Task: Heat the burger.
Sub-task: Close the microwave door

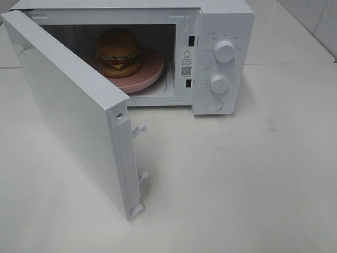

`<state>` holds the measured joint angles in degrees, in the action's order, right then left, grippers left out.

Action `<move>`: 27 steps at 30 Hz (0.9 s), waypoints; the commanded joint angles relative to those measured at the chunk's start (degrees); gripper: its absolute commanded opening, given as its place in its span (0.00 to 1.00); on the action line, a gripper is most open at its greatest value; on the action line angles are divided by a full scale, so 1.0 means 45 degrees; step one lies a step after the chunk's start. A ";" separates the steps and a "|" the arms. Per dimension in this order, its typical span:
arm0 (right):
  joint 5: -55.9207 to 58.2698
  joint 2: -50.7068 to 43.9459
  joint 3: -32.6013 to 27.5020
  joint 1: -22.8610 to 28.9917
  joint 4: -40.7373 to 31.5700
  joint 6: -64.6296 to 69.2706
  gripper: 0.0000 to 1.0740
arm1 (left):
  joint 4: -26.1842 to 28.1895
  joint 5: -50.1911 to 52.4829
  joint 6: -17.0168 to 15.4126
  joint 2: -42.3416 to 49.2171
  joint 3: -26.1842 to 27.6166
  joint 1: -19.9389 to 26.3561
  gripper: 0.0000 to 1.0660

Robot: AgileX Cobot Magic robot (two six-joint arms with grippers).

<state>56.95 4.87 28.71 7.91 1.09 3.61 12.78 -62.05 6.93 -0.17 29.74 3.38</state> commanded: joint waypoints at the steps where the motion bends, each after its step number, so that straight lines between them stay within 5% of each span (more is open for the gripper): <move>1: 0.0000 -0.1133 -0.0038 -0.0280 0.0013 0.0076 0.67 | 0.0051 0.0153 -0.0064 0.0013 -0.0038 -0.0038 0.94; 27: 0.0000 -0.1490 -0.0051 -0.0357 0.0013 0.0064 0.67 | 0.0064 0.0153 -0.0064 0.0013 -0.0038 -0.0038 0.94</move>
<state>56.95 -0.23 28.65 6.53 1.09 3.61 12.78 -62.05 6.93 -0.17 29.74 3.38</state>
